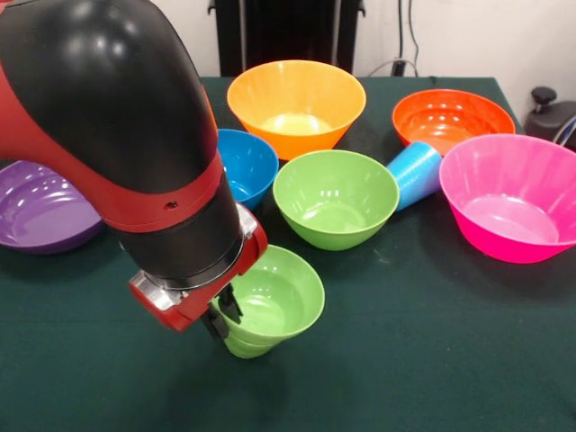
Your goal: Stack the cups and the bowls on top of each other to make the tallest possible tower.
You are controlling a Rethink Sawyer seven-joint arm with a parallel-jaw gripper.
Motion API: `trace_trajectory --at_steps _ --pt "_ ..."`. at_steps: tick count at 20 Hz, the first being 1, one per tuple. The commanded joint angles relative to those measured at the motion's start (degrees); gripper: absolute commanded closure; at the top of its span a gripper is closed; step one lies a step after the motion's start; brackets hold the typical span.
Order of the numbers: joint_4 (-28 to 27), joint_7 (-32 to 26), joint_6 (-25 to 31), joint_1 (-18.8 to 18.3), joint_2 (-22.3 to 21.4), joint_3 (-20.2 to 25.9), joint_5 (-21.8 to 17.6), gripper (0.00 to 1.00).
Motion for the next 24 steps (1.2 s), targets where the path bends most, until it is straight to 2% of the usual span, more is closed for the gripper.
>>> trace_trajectory --at_steps 1,12,24 --pt "-2.97 0.08 4.74 1.79 2.71 3.69 -8.62 1.0" --pt "-2.61 2.37 7.41 1.71 2.05 3.56 -11.06 1.0" --pt "1.69 5.9 4.63 0.91 1.14 -0.1 -5.89 1.0"
